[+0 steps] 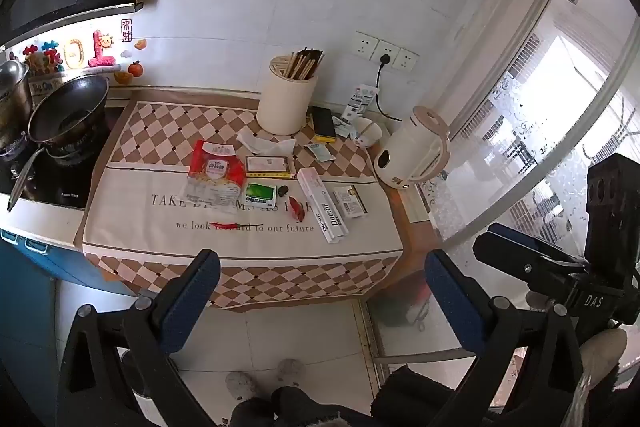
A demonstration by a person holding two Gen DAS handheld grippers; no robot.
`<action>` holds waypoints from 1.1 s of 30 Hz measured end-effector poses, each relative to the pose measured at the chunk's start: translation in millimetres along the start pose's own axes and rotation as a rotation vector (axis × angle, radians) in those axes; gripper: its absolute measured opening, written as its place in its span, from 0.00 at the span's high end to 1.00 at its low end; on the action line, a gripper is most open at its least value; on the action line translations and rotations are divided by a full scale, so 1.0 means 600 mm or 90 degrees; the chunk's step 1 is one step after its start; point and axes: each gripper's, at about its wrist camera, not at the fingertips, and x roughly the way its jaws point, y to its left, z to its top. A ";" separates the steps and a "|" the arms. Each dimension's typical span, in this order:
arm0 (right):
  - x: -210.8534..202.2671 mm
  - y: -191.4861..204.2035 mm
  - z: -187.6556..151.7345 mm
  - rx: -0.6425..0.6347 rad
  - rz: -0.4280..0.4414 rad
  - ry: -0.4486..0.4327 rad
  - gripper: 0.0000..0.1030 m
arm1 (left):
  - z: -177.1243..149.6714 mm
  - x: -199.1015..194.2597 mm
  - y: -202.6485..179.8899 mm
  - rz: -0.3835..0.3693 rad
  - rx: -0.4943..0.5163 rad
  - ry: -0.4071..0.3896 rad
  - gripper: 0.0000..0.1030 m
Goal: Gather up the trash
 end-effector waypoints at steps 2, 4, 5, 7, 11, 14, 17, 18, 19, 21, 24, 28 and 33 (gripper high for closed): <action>-0.001 -0.003 0.001 -0.001 -0.002 -0.001 0.00 | 0.000 -0.001 0.000 0.002 0.001 -0.001 0.00; -0.002 -0.005 0.001 -0.002 0.000 -0.004 0.00 | 0.000 -0.003 0.001 0.003 0.001 -0.003 0.00; -0.003 -0.007 0.001 -0.002 0.000 -0.004 0.00 | 0.001 -0.004 0.001 0.003 0.002 -0.005 0.00; -0.004 -0.009 0.002 -0.004 0.000 -0.005 0.00 | 0.000 -0.009 0.009 0.003 0.001 -0.008 0.00; -0.006 -0.015 0.002 -0.003 0.001 -0.003 0.00 | -0.003 -0.014 0.002 0.006 0.002 -0.014 0.00; -0.007 -0.002 -0.001 -0.002 0.002 -0.003 0.00 | -0.002 -0.011 0.009 0.008 -0.002 -0.016 0.00; -0.002 -0.003 0.004 -0.001 0.002 -0.002 0.00 | -0.003 -0.010 0.009 0.008 -0.001 -0.016 0.00; -0.002 -0.003 0.005 -0.002 0.001 -0.001 0.00 | -0.004 -0.010 0.009 0.008 -0.001 -0.016 0.00; -0.003 -0.006 0.004 -0.003 0.002 -0.003 0.00 | -0.002 -0.010 0.010 0.006 -0.002 -0.015 0.00; -0.003 -0.006 0.004 -0.004 0.003 -0.003 0.00 | -0.002 -0.009 0.010 0.006 -0.002 -0.015 0.00; -0.002 0.002 0.004 -0.004 0.005 -0.003 0.00 | -0.003 -0.011 0.010 0.006 -0.002 -0.017 0.00; -0.002 0.003 0.006 -0.003 0.006 -0.002 0.00 | 0.000 -0.012 0.010 0.006 -0.003 -0.016 0.00; -0.002 0.010 0.012 -0.009 0.008 0.003 0.00 | 0.000 -0.013 0.009 0.006 -0.003 -0.015 0.00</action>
